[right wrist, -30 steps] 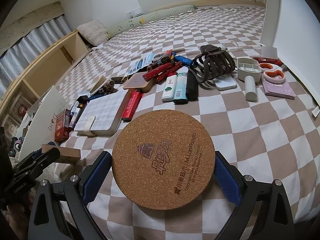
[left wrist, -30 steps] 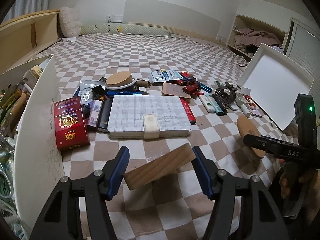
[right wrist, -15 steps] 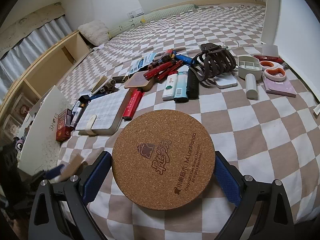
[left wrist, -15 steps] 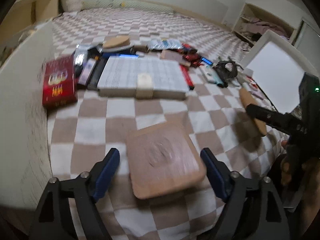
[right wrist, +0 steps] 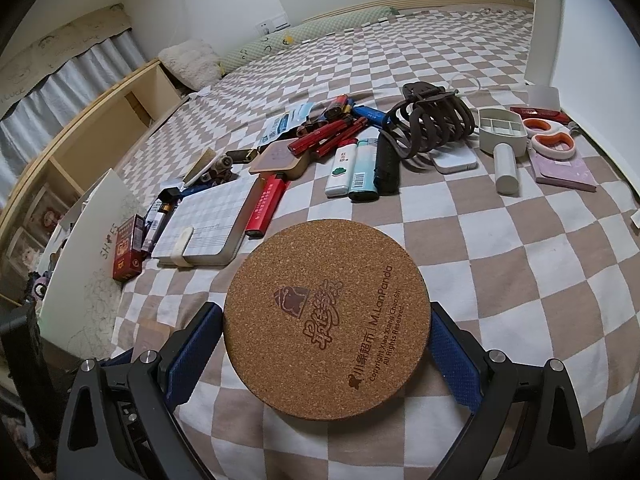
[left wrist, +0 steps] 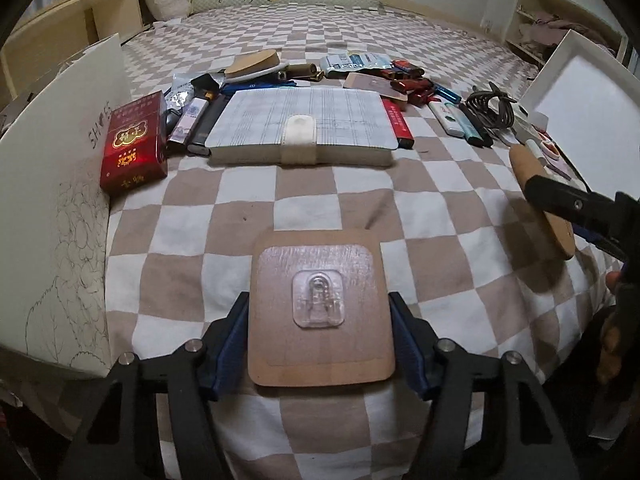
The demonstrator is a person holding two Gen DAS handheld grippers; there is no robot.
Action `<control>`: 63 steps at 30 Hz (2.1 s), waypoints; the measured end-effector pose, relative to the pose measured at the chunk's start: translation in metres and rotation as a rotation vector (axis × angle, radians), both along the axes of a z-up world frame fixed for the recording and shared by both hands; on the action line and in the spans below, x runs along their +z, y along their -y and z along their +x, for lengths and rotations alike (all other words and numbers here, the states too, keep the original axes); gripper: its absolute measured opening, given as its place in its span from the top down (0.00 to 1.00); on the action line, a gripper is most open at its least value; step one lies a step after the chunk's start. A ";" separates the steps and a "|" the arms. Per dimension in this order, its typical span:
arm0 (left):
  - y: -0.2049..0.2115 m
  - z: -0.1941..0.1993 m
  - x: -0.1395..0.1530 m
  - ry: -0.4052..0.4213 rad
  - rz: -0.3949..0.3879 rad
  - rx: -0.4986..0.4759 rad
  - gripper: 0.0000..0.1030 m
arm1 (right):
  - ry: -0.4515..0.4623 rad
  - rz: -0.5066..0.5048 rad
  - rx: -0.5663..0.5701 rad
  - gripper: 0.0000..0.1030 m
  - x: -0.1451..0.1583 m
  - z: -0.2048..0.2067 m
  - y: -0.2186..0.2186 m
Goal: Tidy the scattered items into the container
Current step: 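Carry the hook pad and cork coaster with both grippers over the white box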
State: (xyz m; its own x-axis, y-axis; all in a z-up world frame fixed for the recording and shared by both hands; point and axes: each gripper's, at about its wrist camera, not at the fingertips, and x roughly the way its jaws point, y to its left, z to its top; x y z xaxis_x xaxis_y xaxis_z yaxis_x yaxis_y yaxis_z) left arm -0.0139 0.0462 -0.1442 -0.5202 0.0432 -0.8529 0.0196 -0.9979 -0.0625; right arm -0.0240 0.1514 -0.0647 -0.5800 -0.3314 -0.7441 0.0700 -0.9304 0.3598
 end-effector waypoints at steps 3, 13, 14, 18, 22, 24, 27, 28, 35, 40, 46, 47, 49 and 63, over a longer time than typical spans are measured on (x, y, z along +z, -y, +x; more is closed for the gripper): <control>0.007 0.001 0.002 -0.006 0.039 -0.002 0.37 | -0.004 0.003 0.001 0.04 0.001 0.000 -0.001; 0.013 0.003 0.035 -0.113 0.097 -0.049 0.37 | -0.060 -0.014 0.005 0.04 0.021 0.002 -0.002; 0.014 0.003 0.041 -0.130 0.101 -0.053 0.37 | -0.071 -0.021 0.004 0.04 0.026 0.002 -0.002; 0.018 0.003 0.068 -0.210 0.104 -0.058 0.37 | -0.116 -0.029 0.008 0.04 0.045 0.003 0.003; 0.025 0.003 0.092 -0.263 0.117 -0.052 0.37 | -0.156 -0.012 0.029 0.04 0.061 0.001 0.014; 0.029 0.004 0.103 -0.290 0.115 -0.046 0.37 | -0.176 -0.004 0.047 0.04 0.070 -0.001 0.020; 0.038 0.003 0.118 -0.315 0.118 -0.036 0.37 | -0.206 -0.001 0.071 0.04 0.083 -0.003 0.031; 0.040 0.003 0.121 -0.320 0.118 -0.033 0.37 | -0.217 -0.003 0.078 0.04 0.087 -0.003 0.034; 0.067 0.005 0.146 -0.363 0.111 0.011 0.37 | -0.273 -0.021 0.116 0.04 0.116 -0.006 0.054; 0.096 0.008 0.158 -0.372 0.103 0.059 0.37 | -0.304 -0.040 0.156 0.04 0.133 -0.013 0.071; 0.136 0.014 0.170 -0.378 0.085 0.143 0.37 | -0.329 -0.056 0.210 0.04 0.150 -0.020 0.098; 0.144 0.015 0.172 -0.376 0.086 0.159 0.37 | -0.332 -0.057 0.220 0.04 0.152 -0.021 0.103; 0.156 0.018 0.175 -0.375 0.081 0.185 0.37 | -0.335 -0.059 0.238 0.04 0.155 -0.023 0.113; 0.218 0.020 0.150 -0.268 0.141 0.344 0.37 | -0.350 -0.067 0.328 0.04 0.169 -0.019 0.166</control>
